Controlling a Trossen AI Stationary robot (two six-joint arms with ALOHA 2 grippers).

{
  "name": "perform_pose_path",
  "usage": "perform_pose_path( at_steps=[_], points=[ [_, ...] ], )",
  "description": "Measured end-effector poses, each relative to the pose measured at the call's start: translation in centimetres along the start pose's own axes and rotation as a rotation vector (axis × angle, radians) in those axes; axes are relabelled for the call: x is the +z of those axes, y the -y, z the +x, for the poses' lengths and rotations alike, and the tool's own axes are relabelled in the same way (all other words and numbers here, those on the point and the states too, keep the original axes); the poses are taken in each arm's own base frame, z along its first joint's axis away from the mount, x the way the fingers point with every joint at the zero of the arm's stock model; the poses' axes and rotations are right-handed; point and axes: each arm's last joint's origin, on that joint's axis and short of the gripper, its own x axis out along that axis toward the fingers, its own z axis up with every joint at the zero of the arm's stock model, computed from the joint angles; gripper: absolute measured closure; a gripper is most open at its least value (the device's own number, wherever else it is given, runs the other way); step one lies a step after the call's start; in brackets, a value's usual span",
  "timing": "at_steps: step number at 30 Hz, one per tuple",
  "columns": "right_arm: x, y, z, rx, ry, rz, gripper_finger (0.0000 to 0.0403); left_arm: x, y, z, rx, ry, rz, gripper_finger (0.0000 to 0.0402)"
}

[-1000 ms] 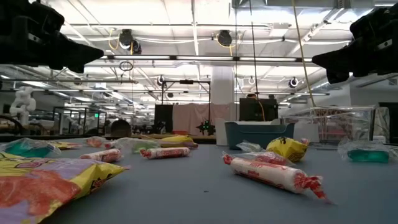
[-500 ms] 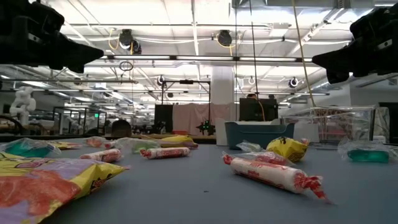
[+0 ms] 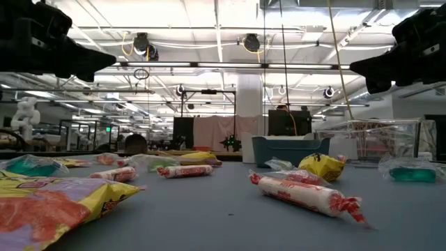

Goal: Sort candy

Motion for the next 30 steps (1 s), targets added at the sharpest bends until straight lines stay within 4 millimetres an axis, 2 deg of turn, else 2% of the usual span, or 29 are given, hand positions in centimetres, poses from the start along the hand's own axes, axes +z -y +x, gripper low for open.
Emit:
perform_pose_path(
  at_steps=[24,30],
  points=[
    [0.0,0.0,0.0,0.000,0.001,-0.027,0.0403,0.0,0.0,0.0,0.000,-0.001,0.000,0.0381],
    [2.1,0.1,-0.3,-0.003,0.065,0.021,0.0403,0.0,0.0,0.0,0.000,0.000,0.000,0.0381]
  ],
)
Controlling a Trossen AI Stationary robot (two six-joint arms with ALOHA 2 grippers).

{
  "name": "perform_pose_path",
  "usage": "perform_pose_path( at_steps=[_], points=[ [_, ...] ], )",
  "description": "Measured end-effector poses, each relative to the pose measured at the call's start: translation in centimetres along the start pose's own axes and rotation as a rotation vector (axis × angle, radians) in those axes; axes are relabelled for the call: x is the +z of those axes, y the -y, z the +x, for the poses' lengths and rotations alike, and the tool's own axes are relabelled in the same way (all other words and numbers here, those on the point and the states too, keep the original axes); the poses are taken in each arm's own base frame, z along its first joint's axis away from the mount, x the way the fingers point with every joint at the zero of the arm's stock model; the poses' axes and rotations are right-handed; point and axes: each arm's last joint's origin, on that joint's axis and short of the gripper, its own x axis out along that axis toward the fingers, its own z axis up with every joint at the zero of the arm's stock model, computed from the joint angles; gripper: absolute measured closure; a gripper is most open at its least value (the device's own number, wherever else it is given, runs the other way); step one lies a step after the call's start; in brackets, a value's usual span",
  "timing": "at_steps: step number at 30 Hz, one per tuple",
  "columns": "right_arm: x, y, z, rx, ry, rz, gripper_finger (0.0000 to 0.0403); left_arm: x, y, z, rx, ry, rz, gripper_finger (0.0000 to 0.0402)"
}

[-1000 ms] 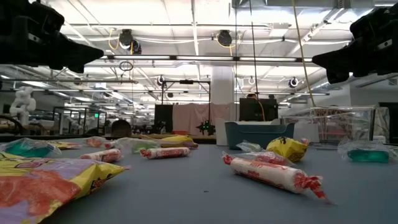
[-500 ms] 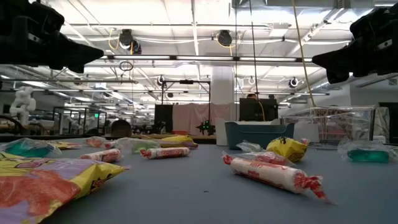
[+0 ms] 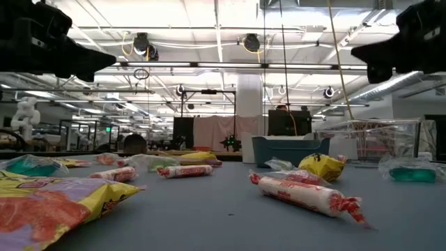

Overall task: Sort candy
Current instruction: Put the center yellow candy into the green bin

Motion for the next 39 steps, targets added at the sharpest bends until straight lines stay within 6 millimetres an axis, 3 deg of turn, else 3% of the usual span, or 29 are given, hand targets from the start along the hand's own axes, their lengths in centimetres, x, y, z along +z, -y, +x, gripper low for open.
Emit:
perform_pose_path(
  at_steps=[4,12,18,22,29,39],
  points=[
    [2.3,0.0,-0.2,0.001,-0.009,0.024,0.0403,0.0,0.0,0.0,0.000,0.000,0.000,0.0381],
    [9.6,0.2,0.2,-0.003,-0.096,0.142,0.0403,0.0,0.0,0.0,0.000,0.001,0.000,0.0381],
    [14.6,0.1,2.1,-0.005,-0.212,0.208,0.0403,0.0,0.0,0.0,0.000,0.000,0.000,0.0381],
    [16.8,-0.1,3.7,0.015,-0.232,0.217,0.0403,0.0,0.0,0.0,0.000,0.000,0.000,0.0381],
    [16.9,-1.1,5.7,0.076,-0.310,0.208,0.0403,0.1,0.0,0.0,0.002,0.013,-0.001,0.0381],
    [13.1,-2.3,8.2,0.067,-0.483,0.173,0.0403,0.1,0.0,0.0,0.002,0.012,-0.002,0.0381]
  ],
)
